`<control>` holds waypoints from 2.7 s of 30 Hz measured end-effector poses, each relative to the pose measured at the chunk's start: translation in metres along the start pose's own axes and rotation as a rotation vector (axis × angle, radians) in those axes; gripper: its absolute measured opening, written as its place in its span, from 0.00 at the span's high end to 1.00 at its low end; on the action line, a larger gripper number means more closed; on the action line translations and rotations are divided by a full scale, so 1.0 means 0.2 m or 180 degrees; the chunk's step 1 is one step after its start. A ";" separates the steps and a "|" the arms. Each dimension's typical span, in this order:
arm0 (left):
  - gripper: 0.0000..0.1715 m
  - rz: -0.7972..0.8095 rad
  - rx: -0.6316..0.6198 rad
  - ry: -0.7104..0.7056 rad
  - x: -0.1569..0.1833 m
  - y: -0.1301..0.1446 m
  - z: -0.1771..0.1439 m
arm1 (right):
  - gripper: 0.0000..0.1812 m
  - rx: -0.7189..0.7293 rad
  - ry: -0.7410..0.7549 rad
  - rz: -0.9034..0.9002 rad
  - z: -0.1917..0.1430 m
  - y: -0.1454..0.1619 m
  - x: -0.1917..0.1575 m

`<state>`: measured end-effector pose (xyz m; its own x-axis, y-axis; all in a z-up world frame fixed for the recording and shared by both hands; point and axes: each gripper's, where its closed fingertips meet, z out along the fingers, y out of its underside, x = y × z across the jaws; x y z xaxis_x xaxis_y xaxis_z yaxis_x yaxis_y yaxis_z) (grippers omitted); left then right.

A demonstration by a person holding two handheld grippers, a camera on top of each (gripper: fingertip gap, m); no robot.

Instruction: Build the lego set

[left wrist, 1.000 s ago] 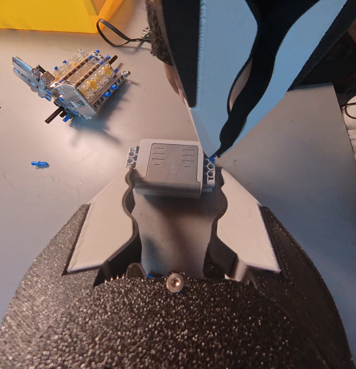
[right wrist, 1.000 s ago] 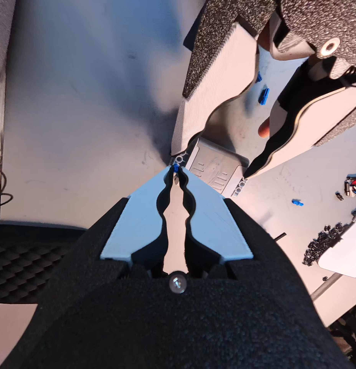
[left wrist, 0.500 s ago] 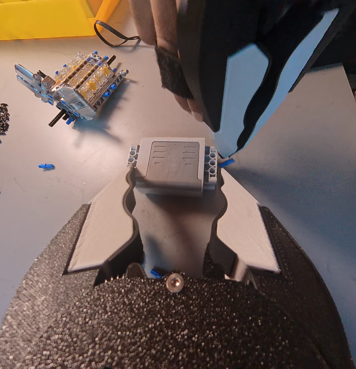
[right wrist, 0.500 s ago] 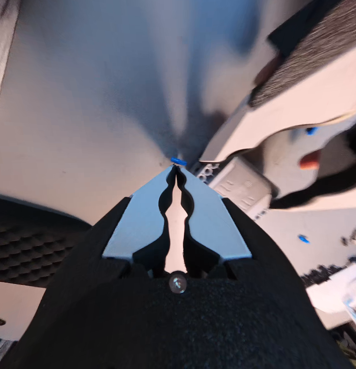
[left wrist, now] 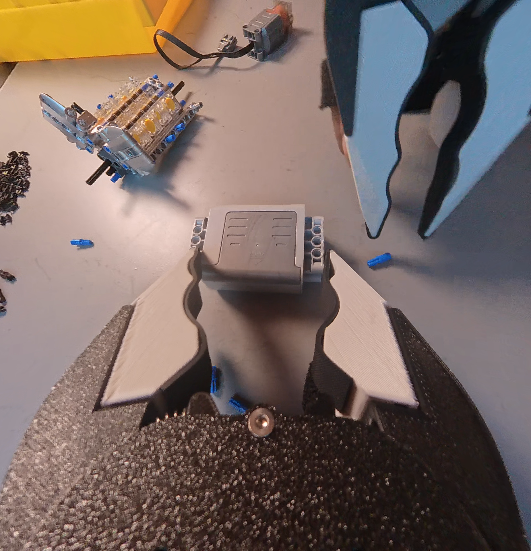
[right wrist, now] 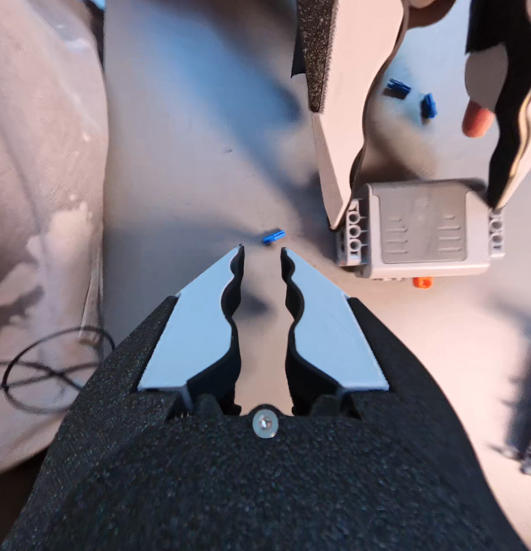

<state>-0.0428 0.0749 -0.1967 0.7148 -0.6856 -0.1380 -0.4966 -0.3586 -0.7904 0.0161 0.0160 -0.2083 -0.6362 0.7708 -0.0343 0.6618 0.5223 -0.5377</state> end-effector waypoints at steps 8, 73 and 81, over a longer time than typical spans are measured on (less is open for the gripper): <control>0.54 -0.0222 0.0089 -0.0078 -0.05 -0.01 -0.03 | 0.98 0.0278 0.0693 0.0369 0.06 -0.02 0.06; 0.94 -0.0659 0.0909 0.1340 0.18 -0.19 -0.28 | 0.98 0.0739 0.0962 -0.0761 -0.23 -0.31 0.18; 1.00 -0.0809 0.1242 0.1610 0.20 -0.25 -0.32 | 1.00 0.1028 0.0912 -0.0755 -0.29 -0.35 0.14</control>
<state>-0.0208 0.0247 -0.1237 0.4208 -0.8558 0.3009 -0.0623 -0.3581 -0.9316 -0.0261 0.0224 -0.1222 -0.5898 0.7373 0.3294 0.3264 0.5908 -0.7379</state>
